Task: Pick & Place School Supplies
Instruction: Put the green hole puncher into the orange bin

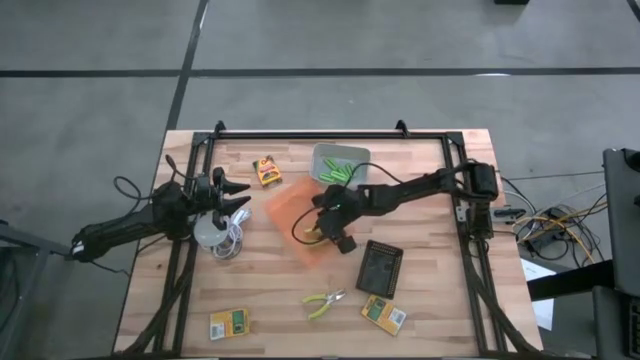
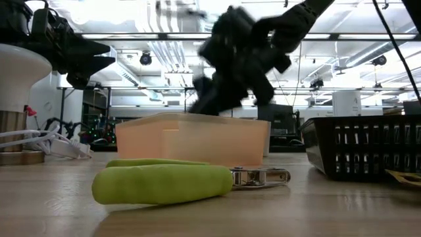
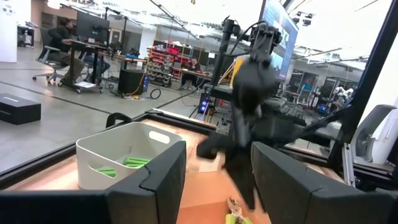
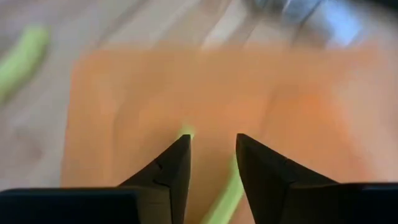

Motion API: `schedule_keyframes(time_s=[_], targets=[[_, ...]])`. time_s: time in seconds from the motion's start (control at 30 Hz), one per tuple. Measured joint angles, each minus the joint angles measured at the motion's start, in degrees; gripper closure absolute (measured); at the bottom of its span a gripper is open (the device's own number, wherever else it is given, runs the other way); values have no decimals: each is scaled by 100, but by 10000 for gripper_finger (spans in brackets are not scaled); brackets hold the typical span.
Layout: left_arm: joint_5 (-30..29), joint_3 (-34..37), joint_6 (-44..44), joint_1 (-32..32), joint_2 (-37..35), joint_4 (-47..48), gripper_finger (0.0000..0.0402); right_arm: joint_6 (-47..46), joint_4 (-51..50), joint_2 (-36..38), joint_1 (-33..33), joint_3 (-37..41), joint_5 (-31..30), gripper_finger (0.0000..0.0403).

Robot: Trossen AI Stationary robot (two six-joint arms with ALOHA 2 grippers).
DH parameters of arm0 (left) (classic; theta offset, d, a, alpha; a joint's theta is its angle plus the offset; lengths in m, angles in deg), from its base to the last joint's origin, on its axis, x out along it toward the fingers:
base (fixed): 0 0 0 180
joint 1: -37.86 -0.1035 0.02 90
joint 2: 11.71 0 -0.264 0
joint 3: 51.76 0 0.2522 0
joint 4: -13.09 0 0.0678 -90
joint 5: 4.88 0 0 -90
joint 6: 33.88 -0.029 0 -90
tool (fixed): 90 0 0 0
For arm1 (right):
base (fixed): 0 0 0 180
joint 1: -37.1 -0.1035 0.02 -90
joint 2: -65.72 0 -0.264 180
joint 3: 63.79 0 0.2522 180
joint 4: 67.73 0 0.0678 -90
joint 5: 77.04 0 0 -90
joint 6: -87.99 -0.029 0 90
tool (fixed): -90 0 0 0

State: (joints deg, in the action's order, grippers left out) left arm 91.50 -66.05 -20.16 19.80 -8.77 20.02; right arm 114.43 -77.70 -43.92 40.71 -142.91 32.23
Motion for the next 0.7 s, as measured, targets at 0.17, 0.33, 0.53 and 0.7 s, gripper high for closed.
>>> schedule_keyframes(time_s=[0.17,0.33,0.53,0.7], targets=[[-3,0,0,-1,1,12,213,-330,986,449,15,2,11,269],[-2,1,0,-2,7,24,213,-974,1393,1050,22,-2,484,273],[-2,1,0,-2,5,35,213,-1122,1114,1774,-67,133,1382,280],[-1,-1,0,-2,8,42,213,-1146,1103,2525,-397,672,1008,270]])
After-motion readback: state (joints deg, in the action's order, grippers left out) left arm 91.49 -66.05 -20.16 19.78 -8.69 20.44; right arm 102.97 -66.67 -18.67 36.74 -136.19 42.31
